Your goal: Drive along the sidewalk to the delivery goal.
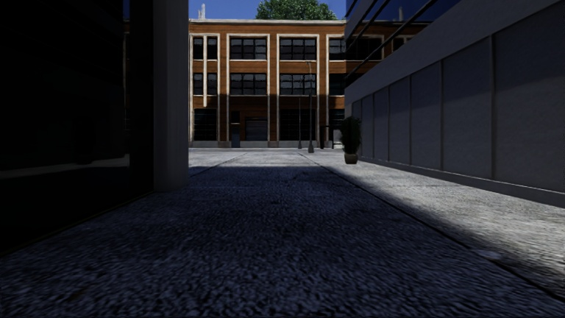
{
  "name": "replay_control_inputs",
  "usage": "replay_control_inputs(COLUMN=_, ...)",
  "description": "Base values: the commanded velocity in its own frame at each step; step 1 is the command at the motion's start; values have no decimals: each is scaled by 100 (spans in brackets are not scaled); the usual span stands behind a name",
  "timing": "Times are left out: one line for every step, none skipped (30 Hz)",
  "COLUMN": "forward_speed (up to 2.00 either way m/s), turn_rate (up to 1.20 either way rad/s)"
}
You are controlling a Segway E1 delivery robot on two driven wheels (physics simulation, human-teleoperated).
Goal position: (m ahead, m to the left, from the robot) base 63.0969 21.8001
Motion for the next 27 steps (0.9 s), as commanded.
replay_control_inputs(forward_speed=200, turn_rate=0)
replay_control_inputs(forward_speed=200, turn_rate=0)
replay_control_inputs(forward_speed=200, turn_rate=0)
replay_control_inputs(forward_speed=200, turn_rate=0)
replay_control_inputs(forward_speed=200, turn_rate=0)
replay_control_inputs(forward_speed=200, turn_rate=0)
replay_control_inputs(forward_speed=200, turn_rate=0)
replay_control_inputs(forward_speed=200, turn_rate=0)
replay_control_inputs(forward_speed=200, turn_rate=0)
replay_control_inputs(forward_speed=200, turn_rate=0)
replay_control_inputs(forward_speed=200, turn_rate=0)
replay_control_inputs(forward_speed=200, turn_rate=0)
replay_control_inputs(forward_speed=200, turn_rate=0)
replay_control_inputs(forward_speed=200, turn_rate=0)
replay_control_inputs(forward_speed=200, turn_rate=0)
replay_control_inputs(forward_speed=200, turn_rate=0)
replay_control_inputs(forward_speed=200, turn_rate=0)
replay_control_inputs(forward_speed=200, turn_rate=0)
replay_control_inputs(forward_speed=200, turn_rate=0)
replay_control_inputs(forward_speed=200, turn_rate=0)
replay_control_inputs(forward_speed=200, turn_rate=0)
replay_control_inputs(forward_speed=200, turn_rate=0)
replay_control_inputs(forward_speed=200, turn_rate=0)
replay_control_inputs(forward_speed=200, turn_rate=0)
replay_control_inputs(forward_speed=200, turn_rate=0)
replay_control_inputs(forward_speed=200, turn_rate=0)
replay_control_inputs(forward_speed=200, turn_rate=0)
